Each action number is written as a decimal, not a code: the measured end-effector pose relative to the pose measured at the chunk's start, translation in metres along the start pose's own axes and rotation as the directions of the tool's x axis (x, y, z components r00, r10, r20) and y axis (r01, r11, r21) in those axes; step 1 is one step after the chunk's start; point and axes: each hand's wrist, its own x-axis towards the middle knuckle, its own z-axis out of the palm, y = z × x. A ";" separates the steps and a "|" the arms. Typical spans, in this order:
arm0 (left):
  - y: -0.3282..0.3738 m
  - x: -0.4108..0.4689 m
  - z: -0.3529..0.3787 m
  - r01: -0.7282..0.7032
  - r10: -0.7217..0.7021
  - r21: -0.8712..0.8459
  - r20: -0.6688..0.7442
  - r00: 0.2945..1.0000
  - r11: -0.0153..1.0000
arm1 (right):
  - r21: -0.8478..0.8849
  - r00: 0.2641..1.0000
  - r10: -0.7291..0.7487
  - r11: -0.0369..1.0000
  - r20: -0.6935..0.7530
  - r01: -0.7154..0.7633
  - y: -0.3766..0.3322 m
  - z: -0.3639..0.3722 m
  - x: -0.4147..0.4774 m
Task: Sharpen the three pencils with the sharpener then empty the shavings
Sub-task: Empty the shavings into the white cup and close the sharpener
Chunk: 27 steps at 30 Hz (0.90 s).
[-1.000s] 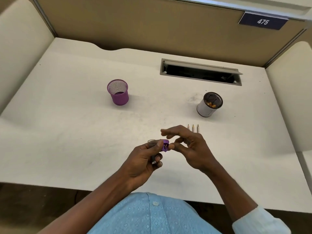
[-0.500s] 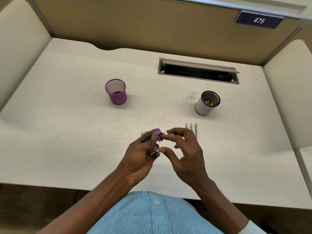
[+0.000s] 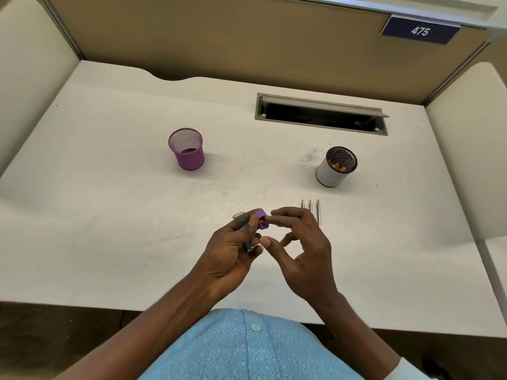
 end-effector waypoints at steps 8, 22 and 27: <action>-0.001 0.007 0.000 0.004 -0.016 0.085 0.129 0.992 0.996 | 0.277 0.982 0.148 0.945 0.118 -0.176 0.019 -0.020 0.020; 0.001 0.025 0.018 0.054 -0.110 0.299 0.175 0.978 0.953 | 0.470 0.904 0.154 0.812 0.399 -0.346 0.052 -0.050 0.048; 0.001 0.038 0.020 0.051 -0.106 0.334 0.150 0.983 0.941 | 0.468 0.906 0.217 0.798 0.364 -0.379 0.065 -0.054 0.054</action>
